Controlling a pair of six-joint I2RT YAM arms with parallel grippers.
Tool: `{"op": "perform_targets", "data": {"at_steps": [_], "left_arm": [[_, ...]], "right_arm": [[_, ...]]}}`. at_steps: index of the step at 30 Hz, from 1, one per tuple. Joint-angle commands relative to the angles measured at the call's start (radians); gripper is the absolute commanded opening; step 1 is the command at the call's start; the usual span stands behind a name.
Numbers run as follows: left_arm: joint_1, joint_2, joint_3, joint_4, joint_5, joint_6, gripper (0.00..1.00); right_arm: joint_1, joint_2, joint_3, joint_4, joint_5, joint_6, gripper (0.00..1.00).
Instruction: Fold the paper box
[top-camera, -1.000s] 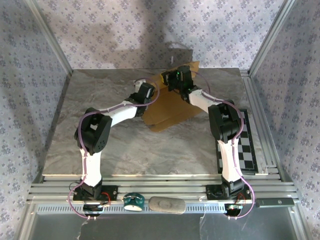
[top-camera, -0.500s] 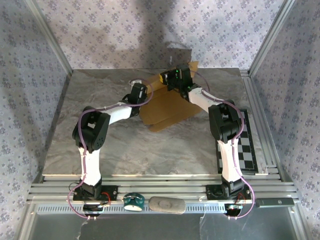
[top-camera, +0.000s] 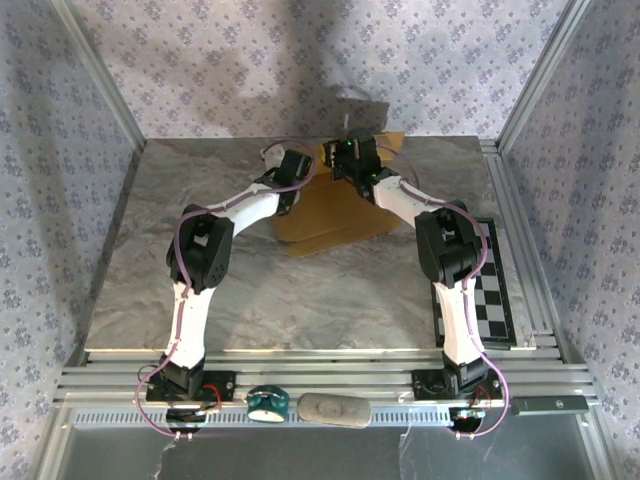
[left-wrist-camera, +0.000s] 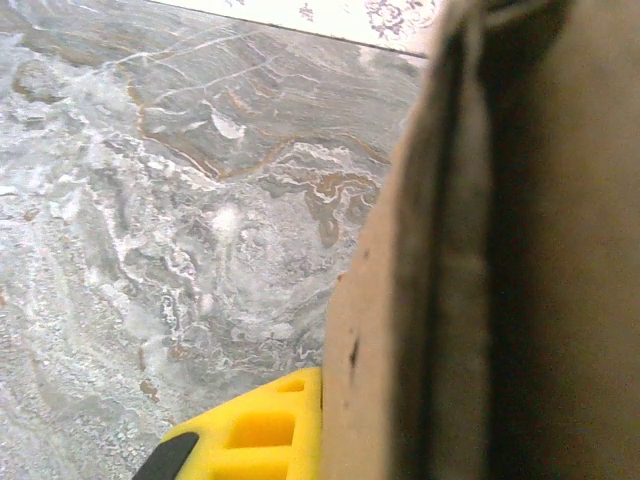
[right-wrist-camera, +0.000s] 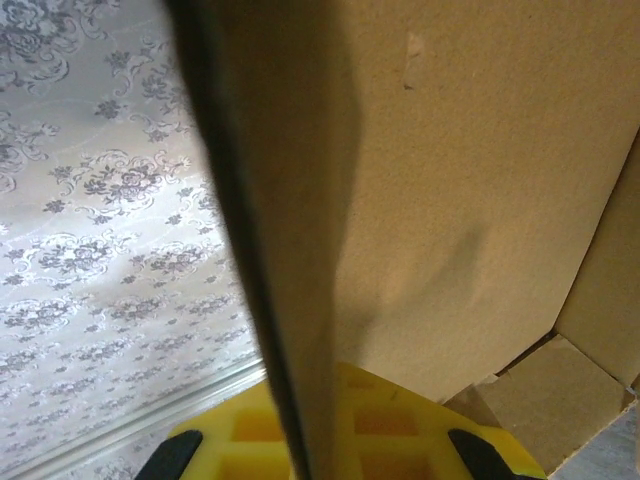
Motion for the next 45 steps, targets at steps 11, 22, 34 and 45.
{"op": "perform_targets", "data": {"at_steps": [11, 22, 34, 45], "left_arm": [[0.089, 0.026, -0.043, -0.031, -0.018, -0.033, 0.15], [0.11, 0.048, -0.009, -0.069, 0.032, -0.046, 0.19], [0.143, -0.072, -0.108, -0.022, 0.033, 0.036, 0.0], [0.233, -0.34, -0.276, 0.213, 0.48, 0.162, 0.0]], "right_arm": [[0.042, -0.047, 0.024, -0.163, -0.155, 0.062, 0.0], [0.044, -0.045, 0.04, -0.173, -0.146, 0.066, 0.0], [-0.012, -0.213, 0.091, -0.404, -0.068, -0.292, 0.61], [-0.176, -0.517, 0.041, -0.636, 0.042, -0.784, 0.62]]}}
